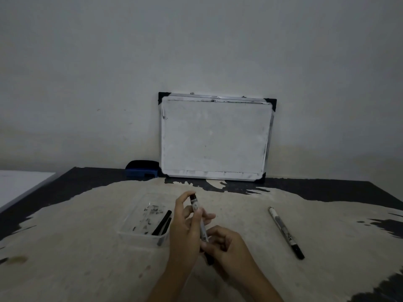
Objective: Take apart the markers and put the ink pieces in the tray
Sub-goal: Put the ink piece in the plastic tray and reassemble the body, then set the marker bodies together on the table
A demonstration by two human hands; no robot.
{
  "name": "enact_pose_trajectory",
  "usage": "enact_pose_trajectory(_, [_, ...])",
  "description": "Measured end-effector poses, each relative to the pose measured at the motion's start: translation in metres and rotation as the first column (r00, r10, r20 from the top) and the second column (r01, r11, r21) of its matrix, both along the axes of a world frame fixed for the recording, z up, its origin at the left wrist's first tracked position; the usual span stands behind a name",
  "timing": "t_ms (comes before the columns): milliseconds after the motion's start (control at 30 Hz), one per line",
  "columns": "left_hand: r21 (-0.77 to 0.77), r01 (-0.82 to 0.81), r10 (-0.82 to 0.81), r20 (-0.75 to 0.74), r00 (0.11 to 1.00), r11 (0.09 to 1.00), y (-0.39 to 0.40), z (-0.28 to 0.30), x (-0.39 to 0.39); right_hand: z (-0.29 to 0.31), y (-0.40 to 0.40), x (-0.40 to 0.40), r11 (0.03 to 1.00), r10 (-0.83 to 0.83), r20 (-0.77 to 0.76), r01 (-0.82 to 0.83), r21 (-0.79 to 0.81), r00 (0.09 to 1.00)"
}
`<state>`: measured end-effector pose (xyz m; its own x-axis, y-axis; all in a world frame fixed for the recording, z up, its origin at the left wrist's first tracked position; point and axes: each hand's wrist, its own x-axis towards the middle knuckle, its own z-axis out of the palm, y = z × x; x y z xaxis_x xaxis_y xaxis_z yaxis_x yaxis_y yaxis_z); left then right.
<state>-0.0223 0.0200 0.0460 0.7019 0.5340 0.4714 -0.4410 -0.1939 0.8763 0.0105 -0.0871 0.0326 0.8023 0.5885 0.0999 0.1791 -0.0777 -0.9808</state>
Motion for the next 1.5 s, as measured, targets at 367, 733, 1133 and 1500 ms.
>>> enact_pose_trajectory(367, [0.492,-0.027,0.237,-0.369,0.899,0.87,0.006,-0.025,0.003,0.0,-0.035,0.033,0.638,-0.556,0.499,0.726,-0.256,0.664])
enact_pose_trajectory(733, [0.746,0.211,0.407,-0.551,0.729,0.631,0.016,-0.043,0.009,-0.004,-0.062,0.05,0.178,-0.452,0.692,0.818,-0.547,0.562])
enact_pose_trajectory(1133, [0.75,0.245,0.404,-0.566,0.719,0.615,0.017,-0.047,0.011,-0.011,-0.065,0.053,0.234,-0.585,0.637,0.856,-0.46,0.502])
enact_pose_trajectory(1500, [0.747,0.241,0.395,-0.562,0.726,0.619,0.018,-0.05,0.011,-0.02,-0.056,0.053,0.394,-0.667,0.553,0.867,-0.306,0.499])
